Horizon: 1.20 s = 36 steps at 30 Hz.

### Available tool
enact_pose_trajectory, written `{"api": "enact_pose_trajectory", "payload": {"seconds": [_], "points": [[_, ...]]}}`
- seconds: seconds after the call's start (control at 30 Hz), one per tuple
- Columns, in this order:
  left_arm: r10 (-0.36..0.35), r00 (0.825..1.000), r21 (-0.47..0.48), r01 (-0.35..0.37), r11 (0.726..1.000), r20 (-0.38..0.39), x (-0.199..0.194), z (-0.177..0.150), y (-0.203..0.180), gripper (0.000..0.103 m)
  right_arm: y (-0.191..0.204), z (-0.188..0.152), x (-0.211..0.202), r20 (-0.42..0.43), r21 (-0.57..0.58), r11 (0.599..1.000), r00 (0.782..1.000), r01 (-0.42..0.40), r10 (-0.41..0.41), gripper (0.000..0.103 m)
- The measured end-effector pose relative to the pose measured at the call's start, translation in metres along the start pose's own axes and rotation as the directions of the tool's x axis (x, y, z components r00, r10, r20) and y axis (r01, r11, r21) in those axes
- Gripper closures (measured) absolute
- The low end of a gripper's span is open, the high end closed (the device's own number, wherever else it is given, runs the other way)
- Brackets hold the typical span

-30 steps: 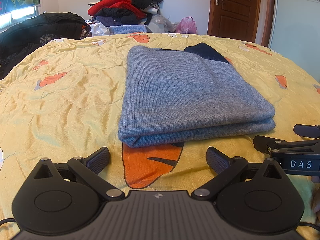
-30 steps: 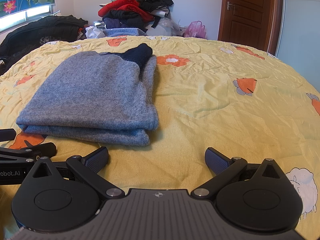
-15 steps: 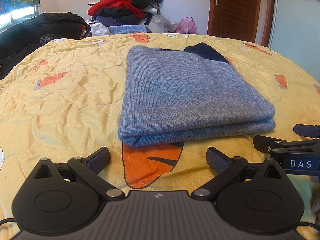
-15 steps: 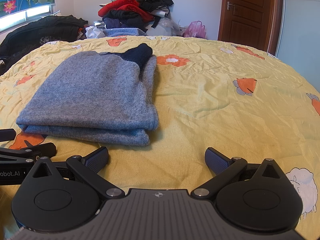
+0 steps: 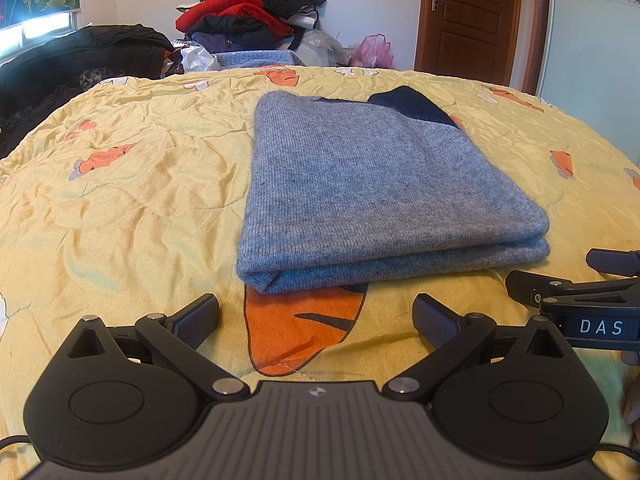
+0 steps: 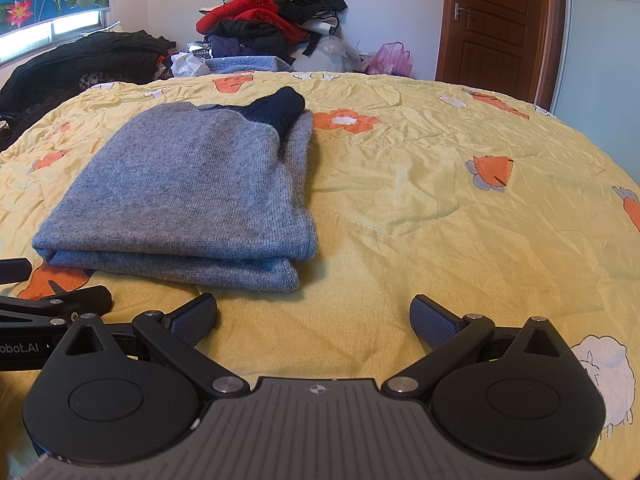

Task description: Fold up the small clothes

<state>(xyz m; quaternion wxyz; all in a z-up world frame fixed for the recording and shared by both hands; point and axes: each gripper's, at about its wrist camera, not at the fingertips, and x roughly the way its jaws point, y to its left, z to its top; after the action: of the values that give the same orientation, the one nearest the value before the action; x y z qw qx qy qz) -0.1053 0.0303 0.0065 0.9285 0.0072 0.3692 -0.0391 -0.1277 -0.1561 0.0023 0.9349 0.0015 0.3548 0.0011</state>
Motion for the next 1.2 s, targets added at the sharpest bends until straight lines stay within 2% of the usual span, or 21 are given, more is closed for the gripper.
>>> {"api": "enact_pose_trajectory", "payload": {"seconds": [1.03,1.2], "points": [[0.003,1.0,0.002,-0.003,1.0,-0.019,-0.002,0.001,-0.001,0.0,-0.001,0.0,-0.001,-0.002,-0.002,1.0,1.0,-0.003,0.003,0.0],[0.005,0.998,-0.078,-0.01,0.997,-0.06,-0.014,0.001,0.006,0.0,-0.003,-0.001,-0.009,-0.034,-0.003,1.0,0.999,-0.009,0.009,0.0]]}}
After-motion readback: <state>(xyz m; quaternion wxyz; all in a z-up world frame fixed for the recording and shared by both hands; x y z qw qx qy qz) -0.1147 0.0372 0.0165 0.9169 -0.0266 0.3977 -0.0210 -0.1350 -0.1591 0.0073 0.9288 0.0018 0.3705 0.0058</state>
